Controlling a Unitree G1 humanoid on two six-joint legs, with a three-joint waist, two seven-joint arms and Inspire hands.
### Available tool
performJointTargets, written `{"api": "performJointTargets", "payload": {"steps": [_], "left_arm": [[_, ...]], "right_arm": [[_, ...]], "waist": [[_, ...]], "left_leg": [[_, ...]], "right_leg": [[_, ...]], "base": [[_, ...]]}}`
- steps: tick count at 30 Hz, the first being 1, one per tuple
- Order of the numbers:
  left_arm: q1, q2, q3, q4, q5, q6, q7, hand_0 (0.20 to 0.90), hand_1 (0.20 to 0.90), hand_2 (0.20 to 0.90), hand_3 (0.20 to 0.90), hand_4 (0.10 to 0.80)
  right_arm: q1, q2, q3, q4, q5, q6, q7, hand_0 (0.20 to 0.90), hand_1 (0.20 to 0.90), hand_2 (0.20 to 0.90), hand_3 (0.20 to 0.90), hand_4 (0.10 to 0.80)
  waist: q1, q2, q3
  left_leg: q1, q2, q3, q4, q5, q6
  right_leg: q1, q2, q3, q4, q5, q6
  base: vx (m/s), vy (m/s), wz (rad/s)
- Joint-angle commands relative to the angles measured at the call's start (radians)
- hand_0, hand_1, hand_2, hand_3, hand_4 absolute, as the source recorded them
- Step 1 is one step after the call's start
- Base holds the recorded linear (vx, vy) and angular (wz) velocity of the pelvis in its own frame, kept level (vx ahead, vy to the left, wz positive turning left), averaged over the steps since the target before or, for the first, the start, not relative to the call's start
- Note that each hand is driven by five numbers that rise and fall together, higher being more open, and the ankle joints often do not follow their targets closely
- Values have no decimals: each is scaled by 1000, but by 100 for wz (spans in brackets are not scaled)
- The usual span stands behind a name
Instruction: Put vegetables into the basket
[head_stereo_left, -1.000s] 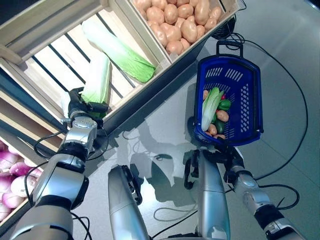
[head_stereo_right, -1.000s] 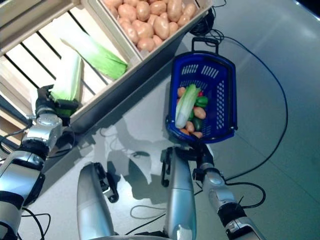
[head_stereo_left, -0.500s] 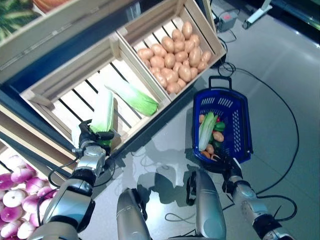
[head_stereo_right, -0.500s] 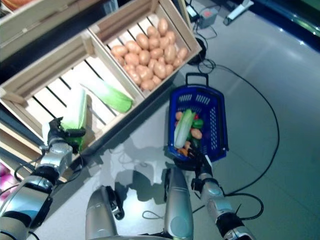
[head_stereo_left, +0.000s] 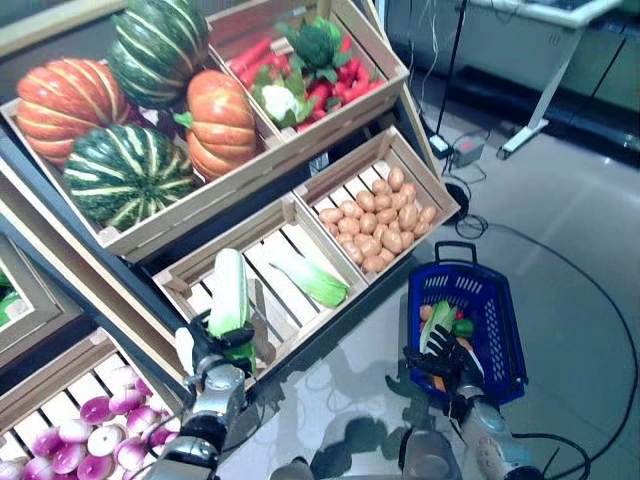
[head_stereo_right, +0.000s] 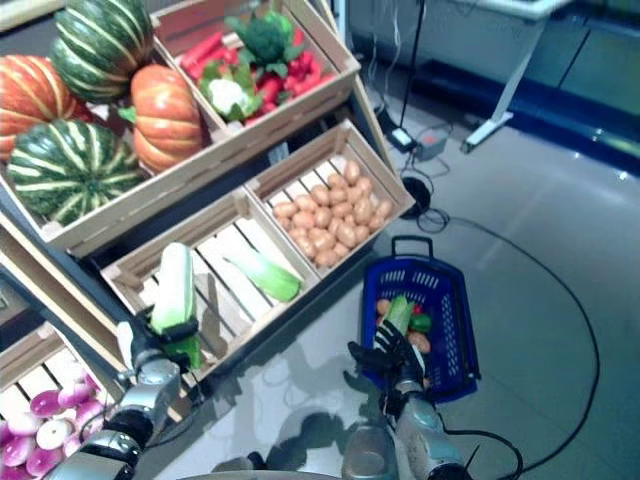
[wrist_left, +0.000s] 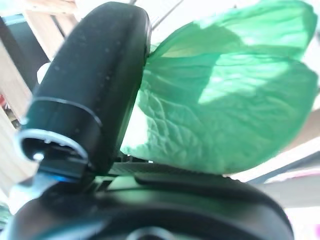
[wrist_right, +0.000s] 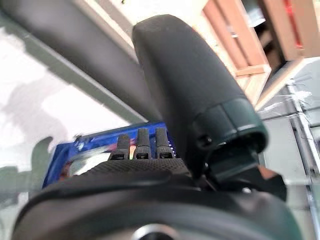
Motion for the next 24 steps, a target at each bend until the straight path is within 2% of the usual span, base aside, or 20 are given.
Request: {"api": "performJointTargets", "payload": {"steps": [1, 3, 4, 7, 8, 9, 12, 19, 24], "left_arm": [[-44, 76, -7, -158, 52, -197, 12, 300, 300, 300, 300, 400], [-25, 84, -40, -272, 79, -174, -3, 300, 300, 300, 300, 400], [-14, 98, -66, -355, 115, -165, -34, 300, 300, 300, 300, 400], [-5, 117, -85, -451, 131, -137, -66, 300, 300, 300, 300, 400], [0, 122, -88, -484, 141, -144, -98, 300, 300, 300, 300, 400], [6, 128, -94, -532, 166, -145, -138, 300, 300, 300, 300, 400], [13, 137, -111, -565, 198, -173, -189, 300, 300, 300, 300, 400], [-61, 157, -194, -602, 299, -243, -282, 300, 300, 300, 300, 400], [-104, 178, -257, -634, 354, -270, -292, 300, 300, 300, 300, 400]], "right_arm": [[-55, 70, -32, -86, 99, -101, 6, 900, 900, 900, 900, 800], [-62, 72, -39, -155, 138, -74, 21, 900, 900, 900, 900, 800], [-72, 70, -45, -208, 171, -60, 82, 900, 900, 900, 900, 800], [-85, 62, -57, -259, 176, -56, 149, 900, 900, 900, 900, 800], [-94, 54, -64, -281, 186, -58, 212, 900, 900, 900, 900, 800], [-116, 36, -82, -313, 247, -44, 329, 900, 900, 900, 900, 800], [-159, 1, -110, -342, 274, -34, 415, 900, 900, 900, 900, 800], [-346, -76, -143, -324, 399, 80, 426, 900, 900, 900, 900, 800], [-430, -78, -133, -296, 478, 86, 429, 900, 900, 900, 900, 800]], "waist": [[22, -46, -91], [37, -50, -103], [49, -54, -109], [59, -61, -117], [65, -66, -122], [72, -75, -129], [82, -85, -136], [101, -107, -144], [111, -111, -147]], "left_leg": [[-35, -49, -5, -41, 48, 30], [-13, -59, -14, -90, 58, 31], [-1, -64, -20, -121, 64, 32], [5, -69, -26, -139, 61, 34], [7, -73, -31, -144, 57, 35], [11, -77, -30, -146, 50, 39], [17, -78, -25, -146, 40, 45], [25, -88, -29, -146, 17, 51], [27, -91, -30, -146, 9, 54]], "right_leg": [[176, -48, -41, -292, 157, 52], [201, -36, -48, -344, 183, 58], [214, -26, -50, -377, 200, 60], [226, -16, -54, -408, 215, 60], [230, -11, -55, -424, 223, 61], [232, -6, -54, -430, 226, 61], [235, 1, -49, -430, 222, 58], [239, 11, -38, -437, 219, 58], [242, 11, -36, -439, 220, 61]], "base": [[44, -81, 11], [0, -113, 4], [-36, -109, 6], [-38, -86, 11], [-39, -98, 2], [-34, -92, 0], [-18, -61, 0], [-12, -28, -1], [0, 0, 0]]}}
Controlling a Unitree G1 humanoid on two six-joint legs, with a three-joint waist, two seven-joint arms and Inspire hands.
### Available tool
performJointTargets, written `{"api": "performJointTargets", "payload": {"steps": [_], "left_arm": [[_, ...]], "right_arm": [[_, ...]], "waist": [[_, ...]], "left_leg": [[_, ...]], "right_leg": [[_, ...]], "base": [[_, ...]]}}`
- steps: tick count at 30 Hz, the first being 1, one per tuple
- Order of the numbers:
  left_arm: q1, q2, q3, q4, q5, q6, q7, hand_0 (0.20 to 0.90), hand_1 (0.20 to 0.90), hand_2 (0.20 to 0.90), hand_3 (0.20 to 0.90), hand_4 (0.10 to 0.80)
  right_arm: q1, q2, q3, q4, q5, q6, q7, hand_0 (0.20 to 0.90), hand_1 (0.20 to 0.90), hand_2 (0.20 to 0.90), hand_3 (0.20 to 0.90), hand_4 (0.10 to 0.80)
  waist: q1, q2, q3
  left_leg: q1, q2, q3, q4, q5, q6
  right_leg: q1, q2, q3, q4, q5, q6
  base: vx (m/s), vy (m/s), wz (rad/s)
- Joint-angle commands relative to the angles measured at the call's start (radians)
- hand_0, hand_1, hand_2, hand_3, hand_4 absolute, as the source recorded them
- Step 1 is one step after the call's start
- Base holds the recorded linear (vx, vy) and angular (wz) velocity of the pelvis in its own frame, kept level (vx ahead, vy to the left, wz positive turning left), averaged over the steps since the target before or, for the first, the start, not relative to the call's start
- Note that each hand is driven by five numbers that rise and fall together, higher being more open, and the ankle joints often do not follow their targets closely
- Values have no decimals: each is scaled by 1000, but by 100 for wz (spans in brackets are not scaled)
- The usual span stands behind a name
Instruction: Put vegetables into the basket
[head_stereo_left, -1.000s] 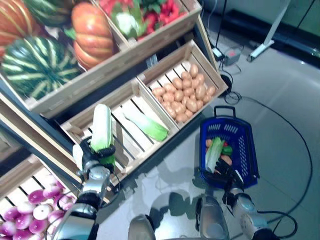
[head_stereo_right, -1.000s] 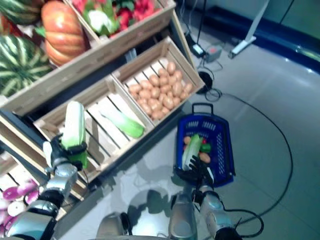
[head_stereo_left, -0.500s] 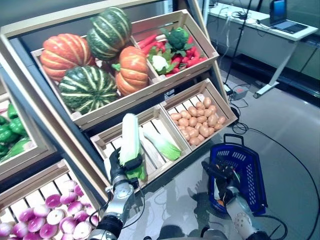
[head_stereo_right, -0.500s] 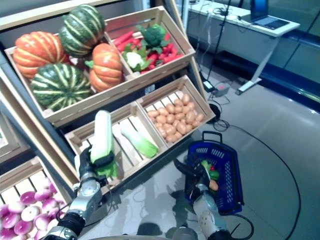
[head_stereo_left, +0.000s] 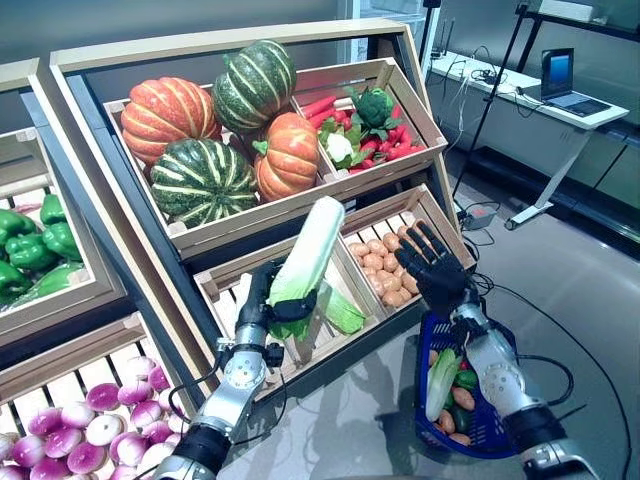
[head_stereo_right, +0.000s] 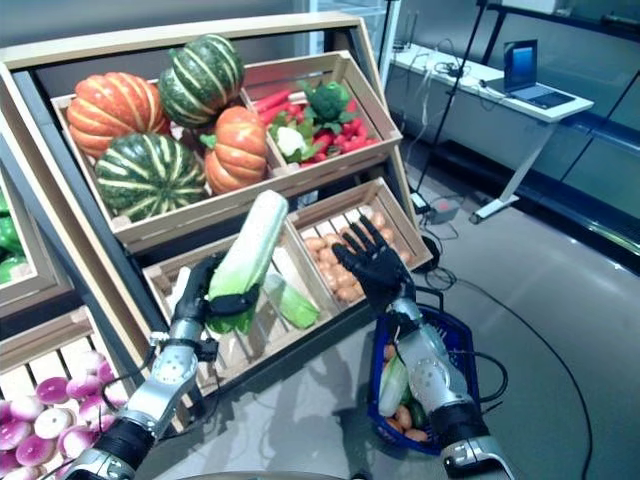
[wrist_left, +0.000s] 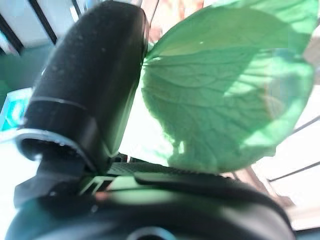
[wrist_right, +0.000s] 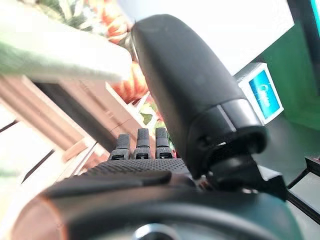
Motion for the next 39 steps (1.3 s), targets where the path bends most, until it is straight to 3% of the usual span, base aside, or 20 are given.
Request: {"api": "performJointTargets", "payload": {"steps": [1, 13, 26, 35, 39], "left_arm": [[-209, 62, -43, -117, 67, -201, 0, 300, 300, 300, 300, 400], [-271, 80, -127, -176, 112, -232, 17, 300, 300, 300, 300, 400], [-316, 95, -145, -256, 207, -257, 87, 300, 300, 300, 300, 400], [-283, 82, -139, -244, 101, -245, 30, 300, 300, 300, 300, 400], [-279, 79, -127, -235, 71, -219, 18, 300, 300, 300, 300, 400]], "right_arm": [[-167, 12, -46, -29, 91, -48, 72, 900, 900, 900, 900, 800], [-260, 44, -17, -19, 144, -21, 10, 900, 900, 900, 900, 800], [-268, 77, 23, 11, 196, 22, 15, 900, 900, 900, 900, 800], [-236, 141, 48, -66, 424, 197, 281, 900, 900, 900, 900, 800], [-224, 147, 52, -102, 407, 205, 322, 900, 900, 900, 900, 800]], "waist": [[21, -38, -24], [19, -39, -37], [12, -33, -36], [16, -30, -35], [18, -32, -38]], "left_leg": [[-32, -50, -22, 1, -57, 20], [-17, -57, -23, 1, -72, 25], [-18, -57, -24, 1, -73, 23], [-15, -53, -25, 1, -75, 21], [-16, -53, -31, 1, -78, 20]], "right_leg": [[39, -39, -4, 2, -28, 24], [47, -40, 19, 2, -34, 27], [41, -40, 30, 2, -36, 27], [45, -39, 30, 2, -42, 29], [45, -37, 29, 2, -45, 29]], "base": [[0, 0, 0], [0, 0, 0], [0, 0, 0], [0, 0, 0], [0, 0, 0]]}}
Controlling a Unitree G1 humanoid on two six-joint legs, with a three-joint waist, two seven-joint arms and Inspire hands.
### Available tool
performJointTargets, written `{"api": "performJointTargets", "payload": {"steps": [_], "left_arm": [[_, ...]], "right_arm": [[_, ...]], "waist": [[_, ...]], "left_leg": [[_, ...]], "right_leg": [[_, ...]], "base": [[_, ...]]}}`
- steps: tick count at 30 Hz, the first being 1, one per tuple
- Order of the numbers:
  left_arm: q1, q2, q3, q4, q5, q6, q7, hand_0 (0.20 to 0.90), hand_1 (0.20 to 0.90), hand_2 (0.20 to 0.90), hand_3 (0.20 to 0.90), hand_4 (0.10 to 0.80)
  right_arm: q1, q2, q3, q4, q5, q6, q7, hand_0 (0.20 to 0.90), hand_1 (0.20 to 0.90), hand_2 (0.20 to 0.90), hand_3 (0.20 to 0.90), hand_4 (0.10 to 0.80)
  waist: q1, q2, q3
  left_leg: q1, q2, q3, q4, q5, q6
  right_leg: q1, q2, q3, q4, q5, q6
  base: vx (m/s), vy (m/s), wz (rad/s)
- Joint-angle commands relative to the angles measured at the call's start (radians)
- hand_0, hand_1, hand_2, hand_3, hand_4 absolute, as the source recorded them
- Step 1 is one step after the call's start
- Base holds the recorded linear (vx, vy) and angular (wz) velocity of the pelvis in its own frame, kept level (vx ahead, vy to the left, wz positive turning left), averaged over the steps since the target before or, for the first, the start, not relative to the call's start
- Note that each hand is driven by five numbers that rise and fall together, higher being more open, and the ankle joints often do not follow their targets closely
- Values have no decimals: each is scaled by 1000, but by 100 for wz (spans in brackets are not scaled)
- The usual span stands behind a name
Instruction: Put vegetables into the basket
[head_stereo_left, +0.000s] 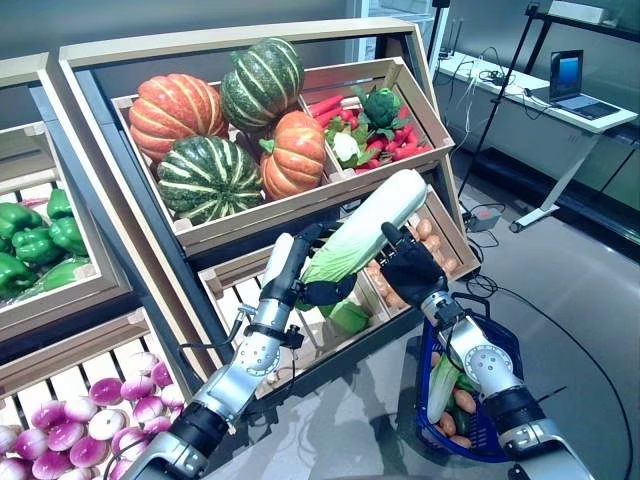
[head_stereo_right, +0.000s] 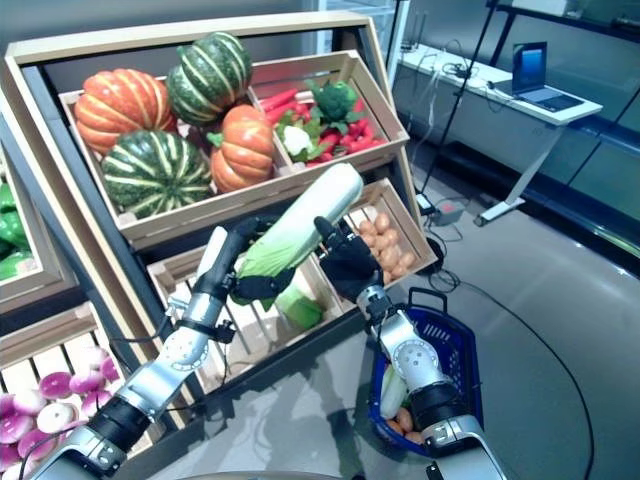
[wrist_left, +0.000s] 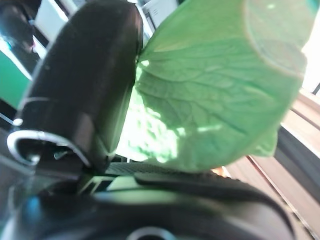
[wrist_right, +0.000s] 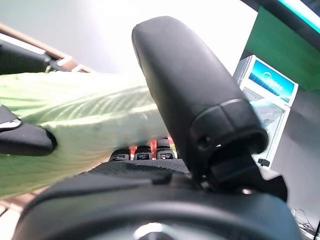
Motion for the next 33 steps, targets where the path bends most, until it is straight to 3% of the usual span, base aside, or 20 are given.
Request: {"api": "performJointTargets", "payload": {"steps": [1, 6, 11, 18, 20, 22, 25, 33], "left_arm": [[-185, -9, -21, -76, -9, -115, -12, 300, 300, 300, 300, 400], [-207, -3, -39, -62, 64, -140, -40, 300, 300, 300, 300, 400], [-237, 16, -92, -75, 190, -138, -61, 300, 300, 300, 300, 400], [-250, 42, -182, -71, 257, -152, -86, 300, 300, 300, 300, 400], [-252, 48, -195, -72, 266, -144, -92, 300, 300, 300, 300, 400], [-250, 60, -218, -67, 260, -132, -93, 300, 300, 300, 300, 400], [-238, 65, -227, -67, 254, -125, -91, 300, 300, 300, 300, 400], [-209, 59, -240, -50, 273, -135, -71, 300, 300, 300, 300, 400]], "right_arm": [[-161, 78, 16, -129, 46, 29, 184, 900, 900, 900, 900, 800], [-174, 64, 12, -124, 6, -3, 179, 900, 900, 900, 900, 800], [-210, 51, 12, -114, -11, -26, 161, 900, 900, 900, 900, 800], [-271, 35, 16, -95, -33, -59, 147, 900, 900, 900, 900, 800], [-282, 25, 15, -86, -82, -88, 131, 900, 900, 900, 900, 800], [-307, -6, 23, -72, -230, -191, 83, 900, 900, 900, 900, 800], [-329, -37, 32, -74, -319, -228, 50, 900, 900, 900, 900, 800], [-345, -49, 37, -69, -344, -290, 3, 900, 900, 900, 900, 800]], "waist": [[-13, -33, -40], [-18, -32, -41], [-26, -28, -41], [-30, -28, -42], [-30, -28, -42], [-32, -29, -41], [-35, -30, -40], [-33, -29, -34]], "left_leg": [[-16, -50, -30, 1, -78, 19], [-18, -47, -30, 1, -75, 17], [-17, -46, -27, 1, -75, 16], [-14, -45, -24, 1, -77, 15], [-14, -45, -24, 1, -77, 16], [-16, -45, -24, 1, -77, 15], [-17, -44, -22, 1, -75, 15], [-14, -43, -19, 1, -76, 17]], "right_leg": [[45, -36, 27, 2, -45, 29], [41, -35, 31, 2, -43, 30], [39, -33, 42, 2, -43, 33], [39, -33, 54, 2, -44, 36], [38, -32, 57, 2, -44, 36], [35, -31, 62, 2, -43, 37], [31, -32, 68, 2, -42, 37], [32, -31, 74, 2, -40, 37]], "base": [[0, 0, 0], [-6, -3, 0], [0, 0, 0], [0, 0, 0], [0, 0, 0], [0, 0, 0], [0, 0, 0], [4, 0, -1]]}}
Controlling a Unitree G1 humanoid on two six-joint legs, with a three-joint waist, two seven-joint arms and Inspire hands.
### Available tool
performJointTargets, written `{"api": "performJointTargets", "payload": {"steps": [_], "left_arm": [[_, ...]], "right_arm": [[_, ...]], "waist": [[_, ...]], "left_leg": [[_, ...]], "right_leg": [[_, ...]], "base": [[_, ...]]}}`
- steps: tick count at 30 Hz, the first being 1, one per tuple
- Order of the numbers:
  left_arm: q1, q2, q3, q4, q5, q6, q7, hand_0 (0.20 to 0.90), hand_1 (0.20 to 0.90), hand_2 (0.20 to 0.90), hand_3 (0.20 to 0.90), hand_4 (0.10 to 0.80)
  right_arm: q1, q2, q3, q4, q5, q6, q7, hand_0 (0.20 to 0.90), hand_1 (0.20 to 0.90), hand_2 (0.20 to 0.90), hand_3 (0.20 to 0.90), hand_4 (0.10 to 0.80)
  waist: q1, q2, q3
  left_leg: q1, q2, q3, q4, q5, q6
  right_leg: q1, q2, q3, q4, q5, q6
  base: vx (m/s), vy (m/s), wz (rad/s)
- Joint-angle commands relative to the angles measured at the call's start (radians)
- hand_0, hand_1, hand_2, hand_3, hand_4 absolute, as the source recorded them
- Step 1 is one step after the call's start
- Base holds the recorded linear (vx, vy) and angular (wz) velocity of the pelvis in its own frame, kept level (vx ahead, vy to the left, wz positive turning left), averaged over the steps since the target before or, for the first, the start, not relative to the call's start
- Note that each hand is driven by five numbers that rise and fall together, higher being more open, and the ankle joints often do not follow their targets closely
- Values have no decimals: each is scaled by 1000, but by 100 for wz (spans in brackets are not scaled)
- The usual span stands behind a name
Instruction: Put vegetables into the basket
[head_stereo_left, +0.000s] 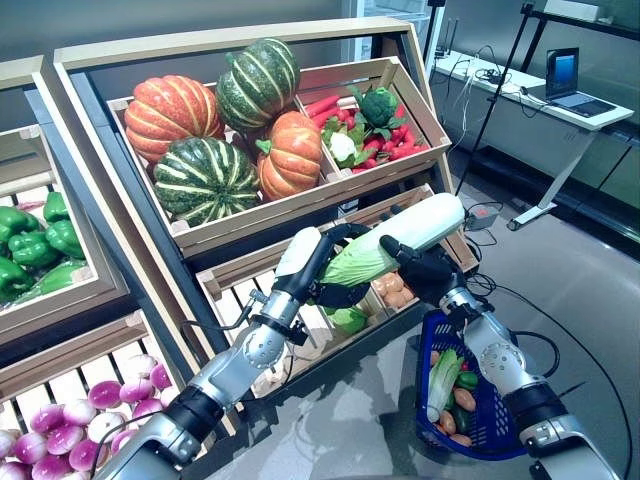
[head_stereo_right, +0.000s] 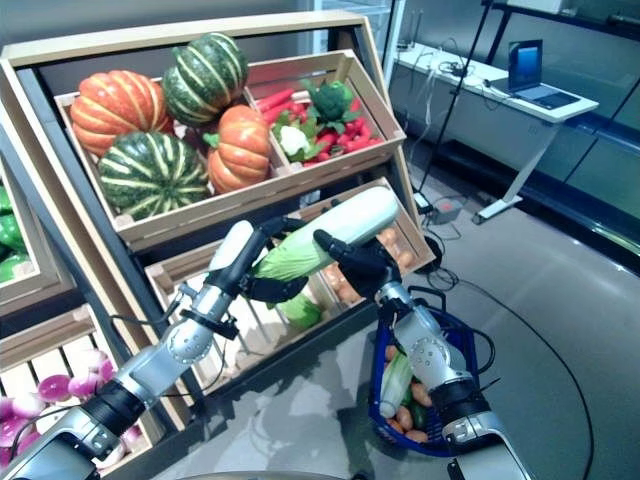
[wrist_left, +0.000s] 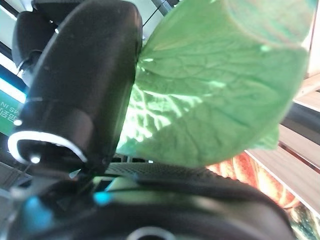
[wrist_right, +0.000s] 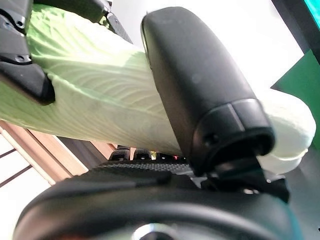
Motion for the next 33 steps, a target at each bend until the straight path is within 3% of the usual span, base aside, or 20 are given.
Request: {"api": "performJointTargets", "payload": {"steps": [1, 8, 19, 22, 33], "left_arm": [[-118, -10, -141, -52, 83, -124, -40, 300, 300, 300, 300, 400], [-96, -12, -151, -48, 92, -96, -34, 300, 300, 300, 300, 400], [-67, -19, -149, -18, 102, -71, -22, 300, 300, 300, 300, 400], [-54, -15, -142, -9, 106, -67, -21, 300, 300, 300, 300, 400], [-36, -24, -137, 41, 128, -53, -5, 300, 300, 300, 300, 400]], "right_arm": [[-325, 71, -6, -74, -40, -198, -5, 900, 900, 900, 900, 800], [-328, 74, -29, -115, -148, -315, -104, 900, 900, 900, 900, 800], [-312, 73, -52, -166, -148, -375, -115, 900, 900, 900, 900, 800], [-310, 66, -64, -181, -148, -407, -102, 300, 300, 300, 300, 400], [-314, 54, -80, -222, -171, -422, -89, 300, 300, 300, 300, 400]], "waist": [[-16, -34, -34], [-20, -28, -31], [-22, -27, -28], [-20, -28, -28], [-21, -32, -27]], "left_leg": [[-17, -42, -22, 1, -76, 17], [-17, -43, -22, 1, -76, 18], [-19, -42, -21, 1, -76, 19], [-20, -40, -22, 1, -76, 18], [-21, -35, -21, 1, -74, 15]], "right_leg": [[35, -31, 61, 2, -41, 37], [33, -31, 66, 2, -40, 36], [29, -30, 69, 2, -39, 36], [28, -30, 69, 2, -39, 37], [27, -29, 66, 2, -37, 36]], "base": [[0, 0, 0], [0, 0, 0], [-3, -1, -1], [0, 0, 0], [0, 0, 0]]}}
